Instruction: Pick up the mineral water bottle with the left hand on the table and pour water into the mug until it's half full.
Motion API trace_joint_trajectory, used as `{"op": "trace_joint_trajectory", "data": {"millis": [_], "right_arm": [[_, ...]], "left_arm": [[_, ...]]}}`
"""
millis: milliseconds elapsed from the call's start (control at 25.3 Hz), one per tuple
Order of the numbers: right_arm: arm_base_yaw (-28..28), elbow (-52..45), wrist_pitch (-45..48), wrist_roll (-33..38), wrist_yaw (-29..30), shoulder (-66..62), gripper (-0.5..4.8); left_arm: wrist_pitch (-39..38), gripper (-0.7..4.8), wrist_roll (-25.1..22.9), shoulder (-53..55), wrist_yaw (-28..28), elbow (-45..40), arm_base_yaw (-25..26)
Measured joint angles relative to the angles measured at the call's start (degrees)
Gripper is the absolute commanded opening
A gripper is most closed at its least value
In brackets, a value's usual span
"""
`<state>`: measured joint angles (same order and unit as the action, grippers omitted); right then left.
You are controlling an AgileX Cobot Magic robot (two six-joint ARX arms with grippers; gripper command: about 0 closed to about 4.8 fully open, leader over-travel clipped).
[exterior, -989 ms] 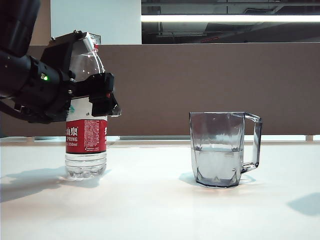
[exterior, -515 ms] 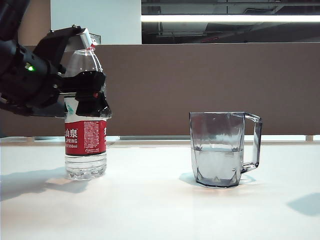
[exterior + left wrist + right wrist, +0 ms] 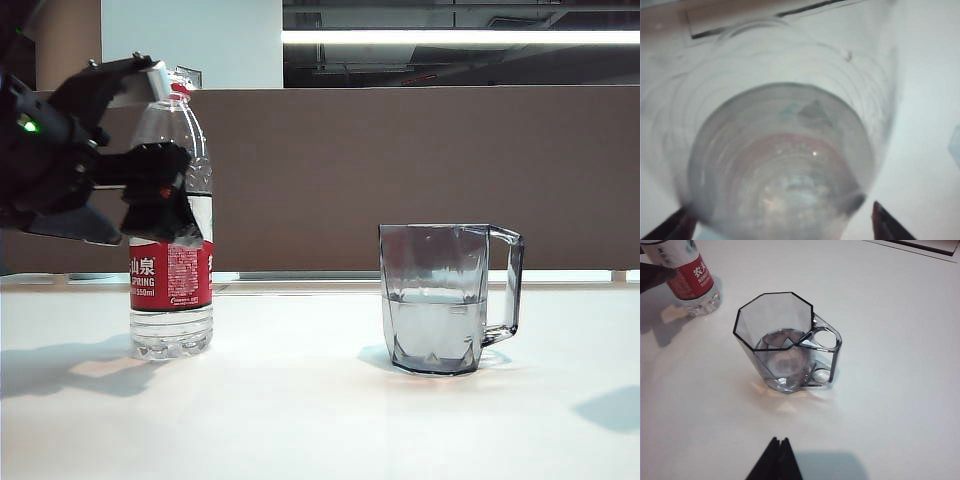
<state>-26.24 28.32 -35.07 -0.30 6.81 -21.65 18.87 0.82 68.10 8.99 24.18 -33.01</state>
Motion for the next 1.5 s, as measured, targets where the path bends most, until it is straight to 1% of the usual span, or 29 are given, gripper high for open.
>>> {"op": "trace_joint_trajectory", "data": {"millis": [79,198,237,277,356,396,435,475,515,594,673,712,792,1108,1267,1306,1425,1504], "right_arm": [[0.00,0.00,0.00,0.00,0.74,0.00,-0.02],[0.00,0.00,0.00,0.00,0.79,0.00,-0.02],[0.00,0.00,0.00,0.00,0.81,0.00,-0.02],[0.00,0.00,-0.02,0.00,1.49,0.00,-0.02],[0.00,0.00,0.00,0.00,3.54,0.00,-0.02],[0.00,0.00,0.00,-0.02,4.98,0.00,-0.02],[0.00,0.00,0.02,-0.02,6.01,0.00,-0.02],[0.00,0.00,0.00,-0.02,7.02,0.00,-0.01],[0.00,0.00,0.00,-0.02,7.54,0.00,-0.02],[0.00,0.00,-0.02,-0.04,8.35,0.00,-0.01],[0.00,0.00,0.02,-0.02,8.31,0.07,-0.01],[0.00,0.00,0.07,-0.04,8.22,0.07,-0.01],[0.00,0.00,0.04,-0.02,8.20,0.07,-0.01],[0.00,0.00,0.04,-0.02,8.22,0.09,-0.01],[0.00,0.00,0.04,-0.02,8.22,0.09,-0.01],[0.00,0.00,0.02,-0.02,8.22,0.09,-0.01],[0.00,0.00,0.04,-0.02,8.22,0.09,-0.01],[0.00,0.00,0.04,-0.02,8.24,0.09,-0.01]], "left_arm": [[-4.35,4.66,0.02,-3.17,0.00,0.00,0.00],[-7.87,4.64,0.09,-6.62,0.00,0.00,-0.02],[-8.92,4.38,0.09,-7.56,-0.02,0.00,-0.04],[-11.61,4.00,0.15,-10.05,-0.63,0.00,-0.04],[-13.97,2.60,0.17,-12.63,-1.46,0.00,-0.07],[-14.82,1.51,0.31,-13.73,-1.97,0.00,-0.07],[-15.87,0.59,0.59,-15.04,-2.54,0.00,-0.07],[-16.48,-0.17,0.87,-15.98,-3.06,0.00,-0.07],[-17.18,-0.06,1.18,-17.07,-3.91,0.00,-0.07],[-18.80,-0.06,1.40,-19.19,-5.44,0.00,-0.07],[-20.39,-0.06,2.43,-21.88,-6.86,0.00,-0.15],[-21.35,-0.06,3.78,-23.12,-7.43,0.00,-0.39],[-22.45,-0.06,4.17,-24.46,-8.46,-0.02,-0.46],[-22.62,-0.06,5.44,-29.40,-13.40,-0.02,-0.57],[-22.25,-0.06,5.44,-31.87,-13.79,-1.38,-1.29],[-22.14,-0.06,5.44,-33.77,-13.75,-3.10,-2.14],[-22.56,-0.06,5.44,-37.79,-13.05,-5.62,-2.95],[-21.38,-0.06,5.44,-40.24,-11.78,-6.84,-2.91]]}}
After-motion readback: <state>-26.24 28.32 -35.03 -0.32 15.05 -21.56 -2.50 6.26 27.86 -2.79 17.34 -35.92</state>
